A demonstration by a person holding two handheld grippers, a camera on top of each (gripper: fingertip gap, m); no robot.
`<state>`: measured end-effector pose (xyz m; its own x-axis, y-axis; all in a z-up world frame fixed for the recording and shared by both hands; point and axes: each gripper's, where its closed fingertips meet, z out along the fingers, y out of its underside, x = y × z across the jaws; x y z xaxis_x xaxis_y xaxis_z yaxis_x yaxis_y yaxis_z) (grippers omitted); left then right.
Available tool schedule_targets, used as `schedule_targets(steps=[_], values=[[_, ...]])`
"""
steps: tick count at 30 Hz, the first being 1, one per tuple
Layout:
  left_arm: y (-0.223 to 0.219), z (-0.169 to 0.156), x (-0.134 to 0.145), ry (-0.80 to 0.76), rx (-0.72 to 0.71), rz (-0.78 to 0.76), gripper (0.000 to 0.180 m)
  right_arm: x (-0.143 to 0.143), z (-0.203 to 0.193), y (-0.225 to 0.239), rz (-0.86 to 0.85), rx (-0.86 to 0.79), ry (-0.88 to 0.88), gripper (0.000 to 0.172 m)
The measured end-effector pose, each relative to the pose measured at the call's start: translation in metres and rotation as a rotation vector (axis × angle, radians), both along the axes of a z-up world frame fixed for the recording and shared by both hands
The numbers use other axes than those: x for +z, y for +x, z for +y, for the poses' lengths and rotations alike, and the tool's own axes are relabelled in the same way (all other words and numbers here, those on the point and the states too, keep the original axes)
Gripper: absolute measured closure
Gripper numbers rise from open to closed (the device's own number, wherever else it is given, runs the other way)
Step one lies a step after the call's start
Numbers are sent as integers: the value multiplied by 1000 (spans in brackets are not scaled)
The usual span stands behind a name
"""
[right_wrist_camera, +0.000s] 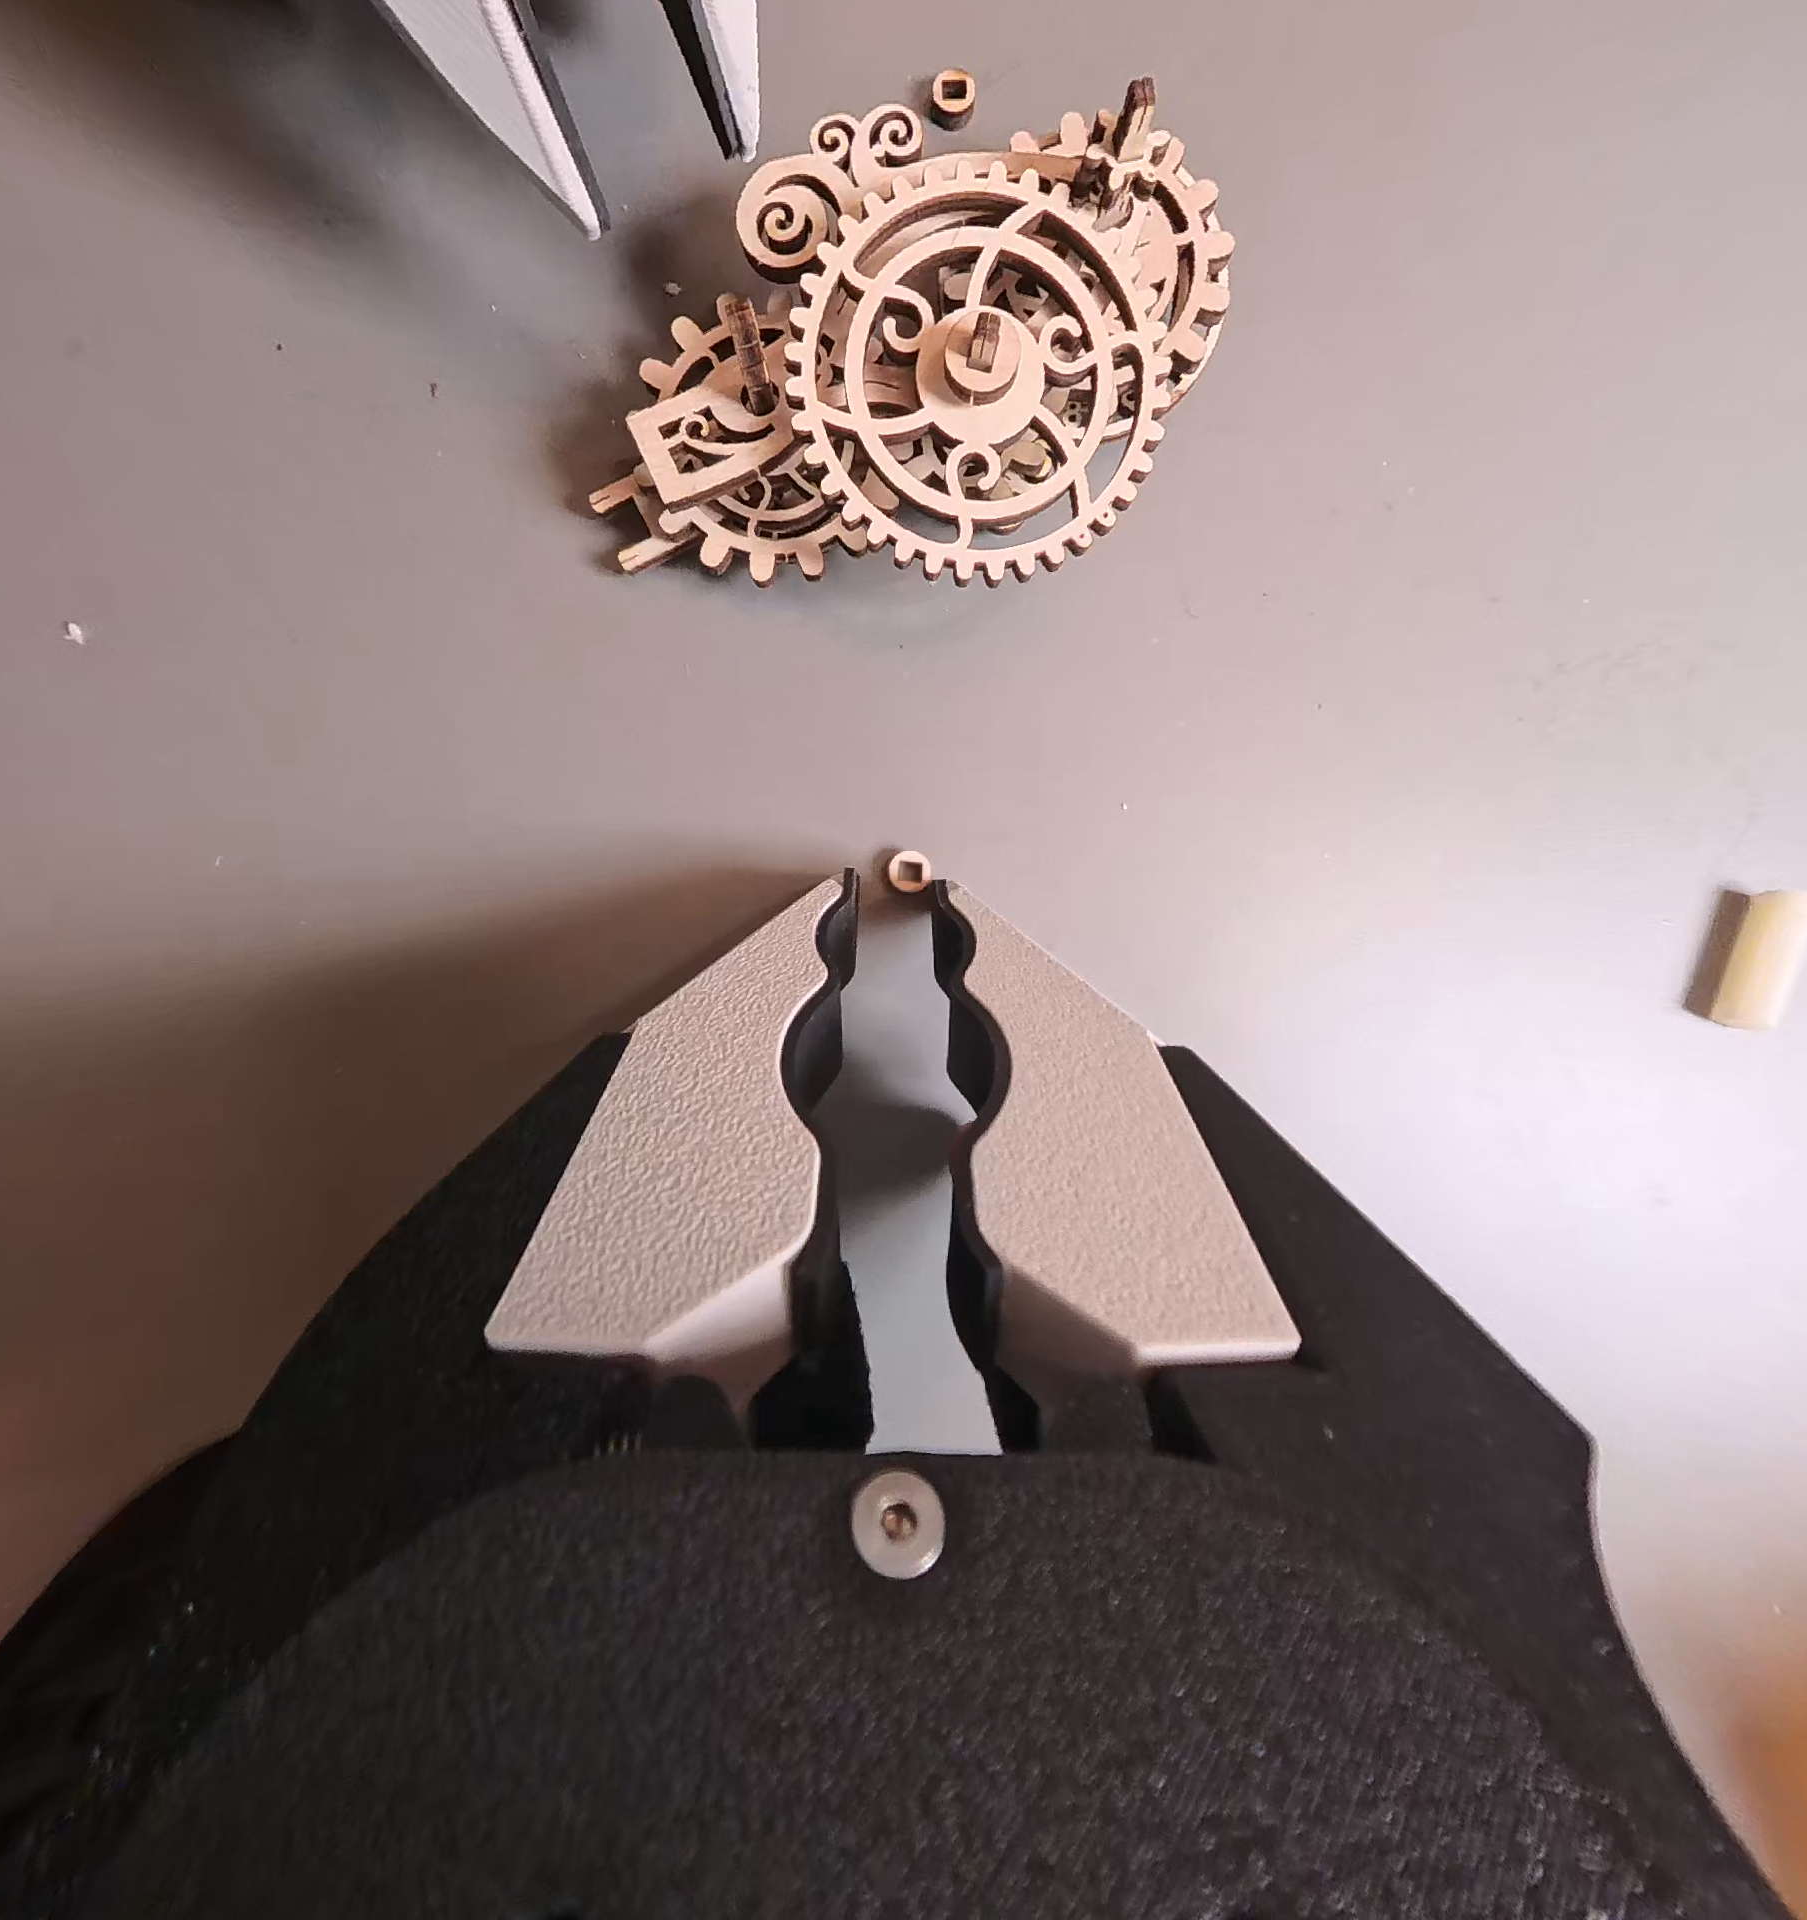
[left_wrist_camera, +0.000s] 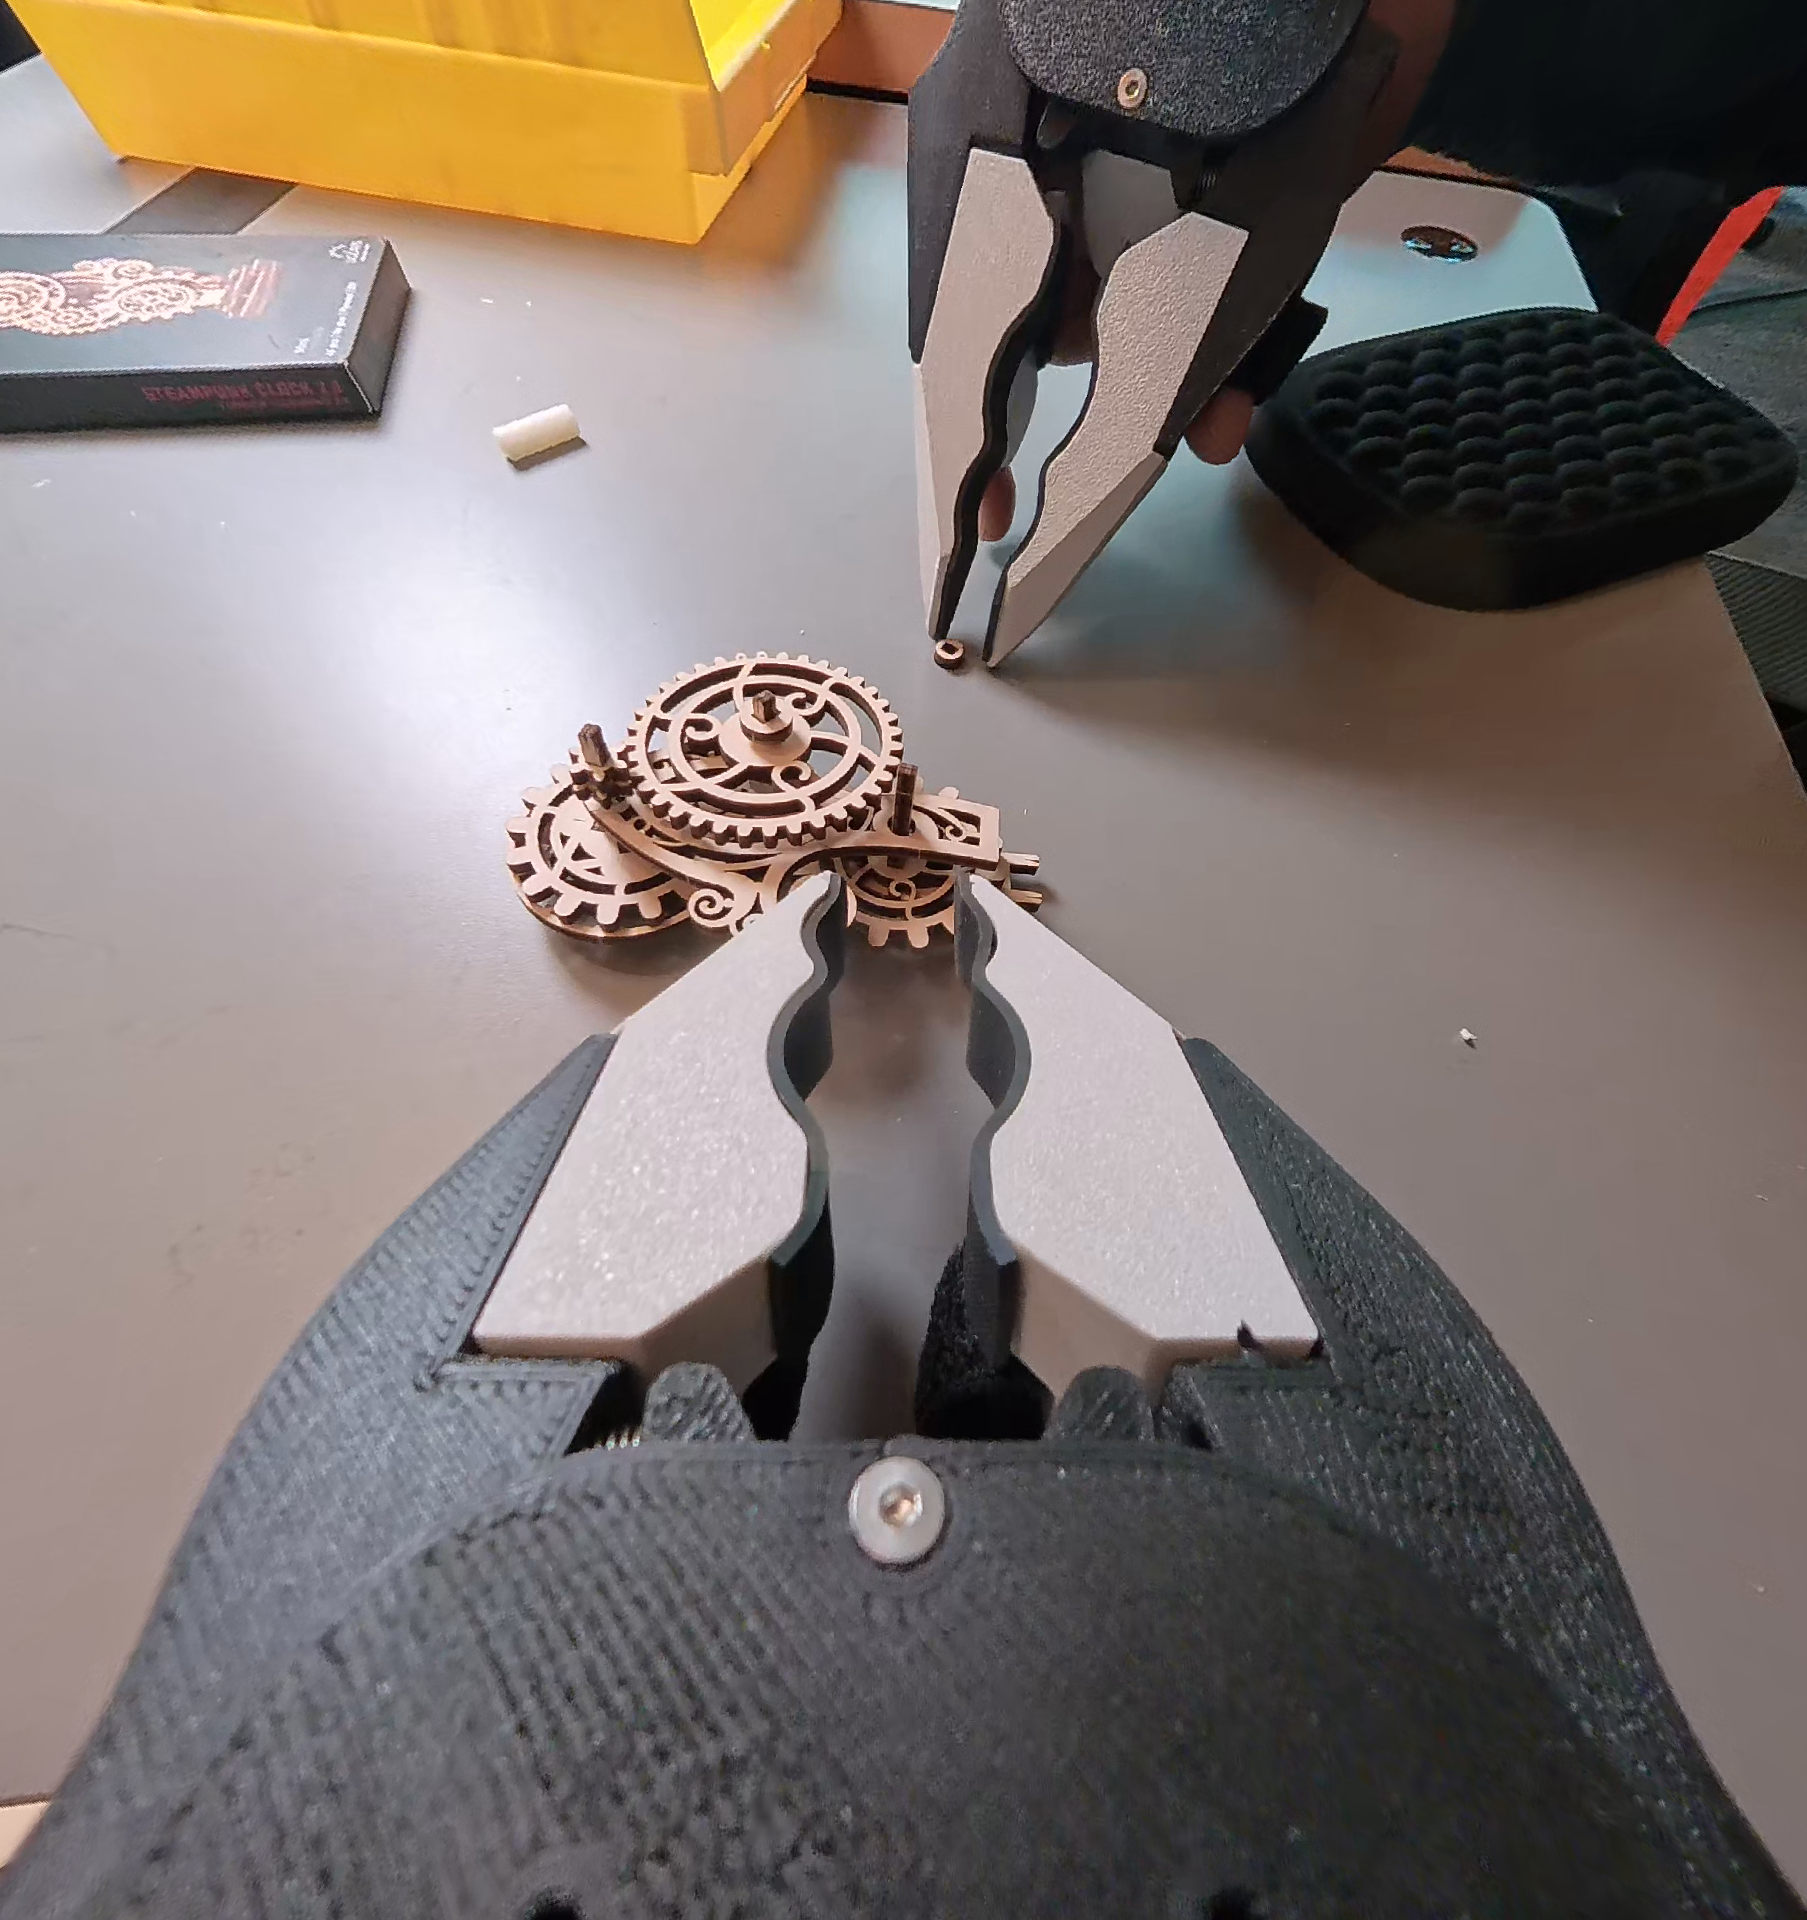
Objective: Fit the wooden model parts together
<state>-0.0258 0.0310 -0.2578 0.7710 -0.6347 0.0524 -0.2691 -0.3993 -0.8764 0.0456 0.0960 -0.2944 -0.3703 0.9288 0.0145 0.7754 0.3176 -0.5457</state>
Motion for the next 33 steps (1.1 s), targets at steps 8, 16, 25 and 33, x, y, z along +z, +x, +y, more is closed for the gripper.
schedule_targets(steps=[8, 16, 25, 33], values=[[1, 0, -1, -4, -6, 3, 162, 0, 0, -3, 2, -5, -11, 161], [3, -1, -2, -6, -13, 11, 162, 0, 0, -3, 6, -5, -7, 163], [4, -1, -5, -12, -16, 17, 162, 0, -2, -2, 0, 2, 6, 163], [4, -1, -4, -9, -17, 22, 162, 0, -2, -1, -1, -2, 1, 163]])
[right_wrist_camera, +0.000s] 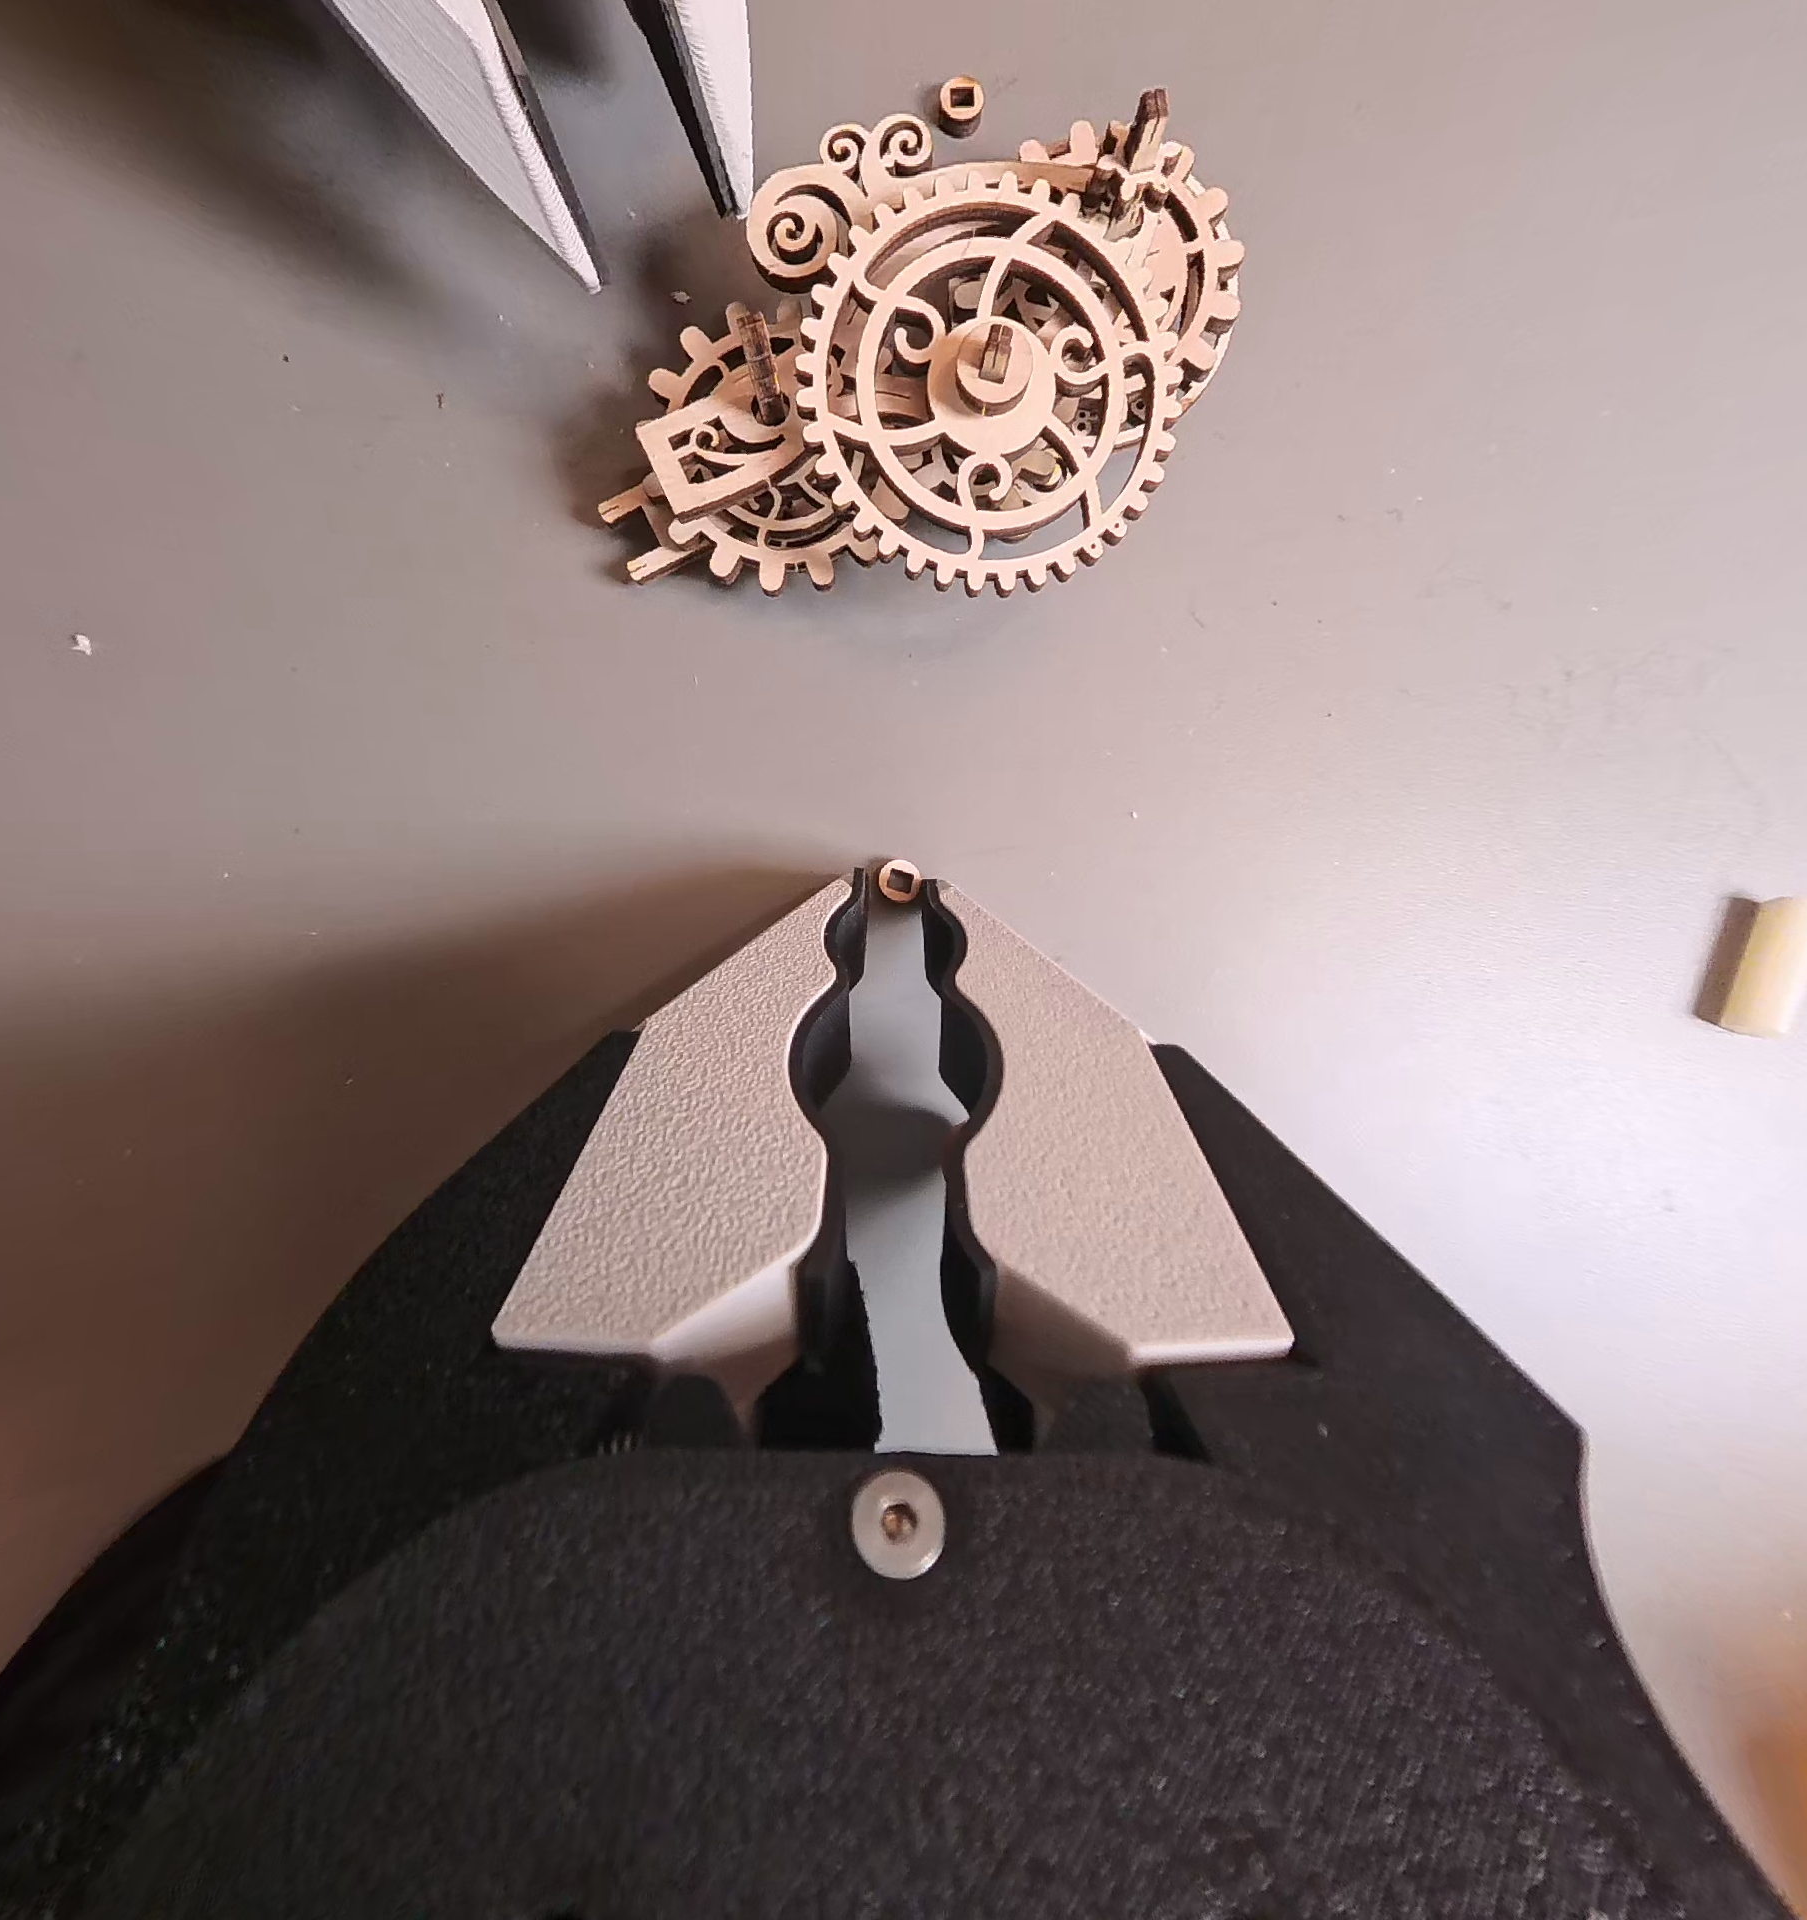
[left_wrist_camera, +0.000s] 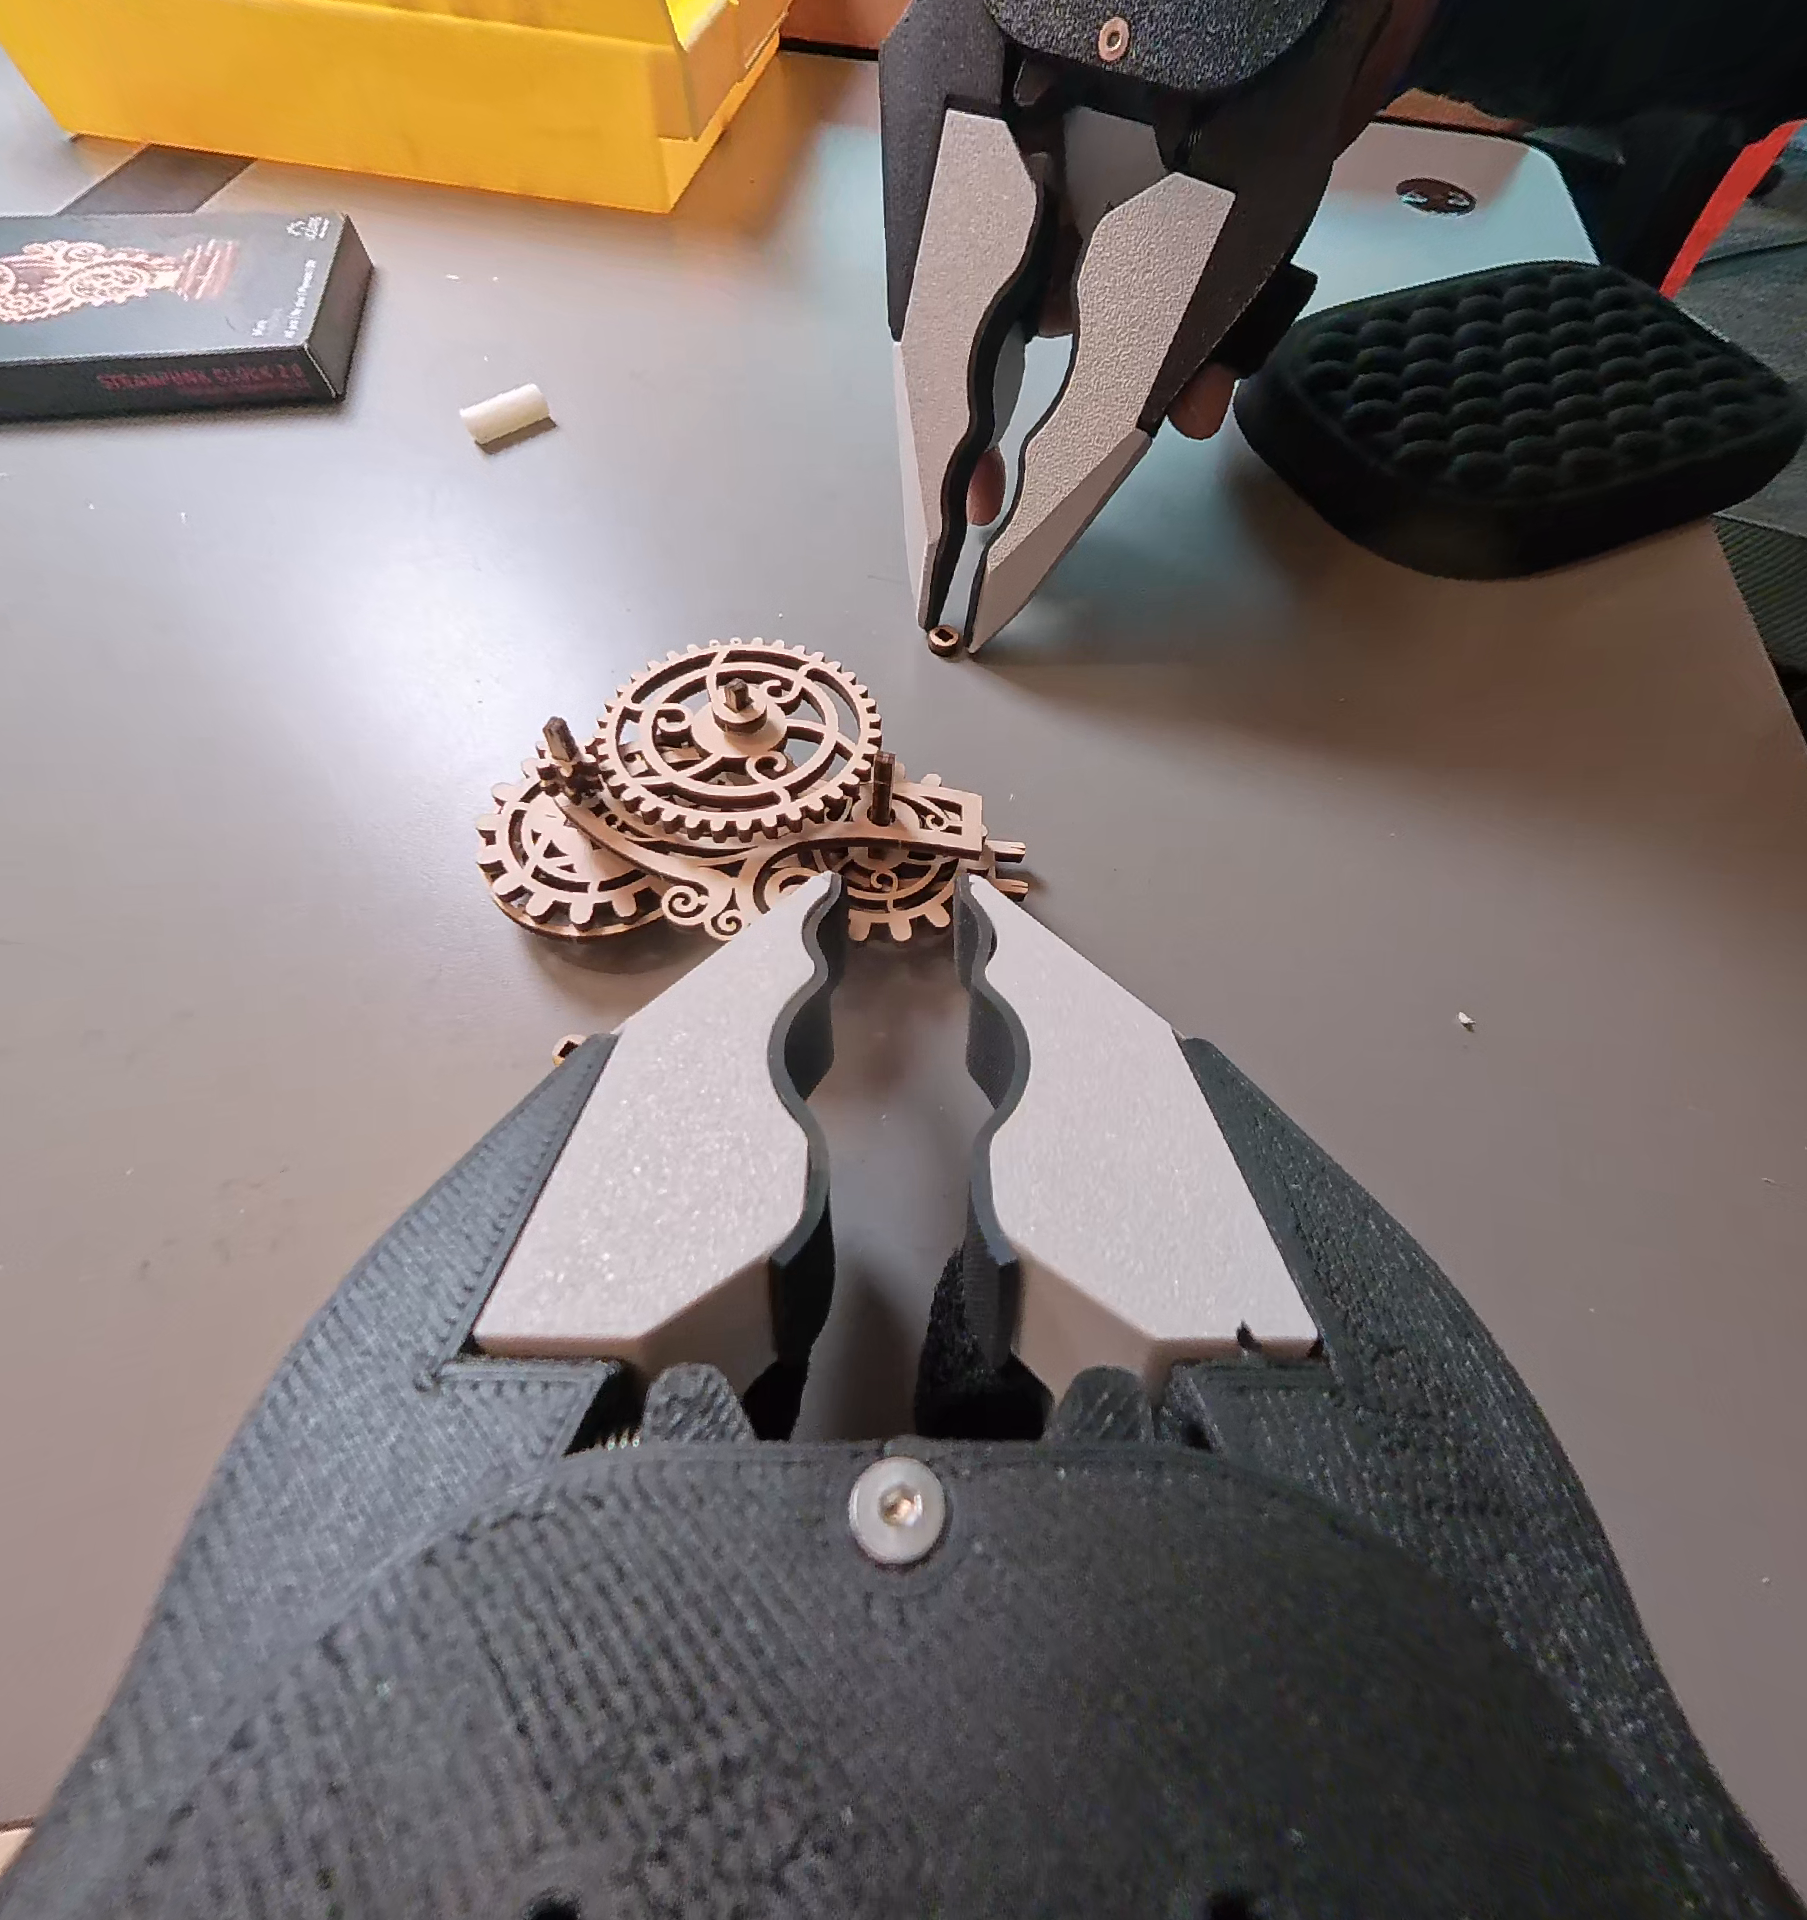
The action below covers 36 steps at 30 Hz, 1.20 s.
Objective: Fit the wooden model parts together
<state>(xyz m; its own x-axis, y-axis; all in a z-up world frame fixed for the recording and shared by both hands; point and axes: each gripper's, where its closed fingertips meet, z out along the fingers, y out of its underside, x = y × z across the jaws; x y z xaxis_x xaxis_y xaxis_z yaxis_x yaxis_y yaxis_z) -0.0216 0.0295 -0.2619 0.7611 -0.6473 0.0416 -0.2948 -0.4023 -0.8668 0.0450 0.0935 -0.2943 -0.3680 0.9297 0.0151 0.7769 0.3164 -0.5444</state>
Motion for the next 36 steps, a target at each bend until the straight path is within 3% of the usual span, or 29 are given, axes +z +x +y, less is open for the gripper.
schedule_targets(steps=[14, 30, 36], values=[[0, 0, -2, -4, 0, 8, 162, 0, -2, 3, -20, 141, -12, 158], [-2, 1, -5, -14, 3, 3, 162, 0, -1, -1, 5, 102, -25, 163], [-2, 1, -5, -15, 5, 2, 162, -1, 2, -2, -35, -9, 9, 165]])
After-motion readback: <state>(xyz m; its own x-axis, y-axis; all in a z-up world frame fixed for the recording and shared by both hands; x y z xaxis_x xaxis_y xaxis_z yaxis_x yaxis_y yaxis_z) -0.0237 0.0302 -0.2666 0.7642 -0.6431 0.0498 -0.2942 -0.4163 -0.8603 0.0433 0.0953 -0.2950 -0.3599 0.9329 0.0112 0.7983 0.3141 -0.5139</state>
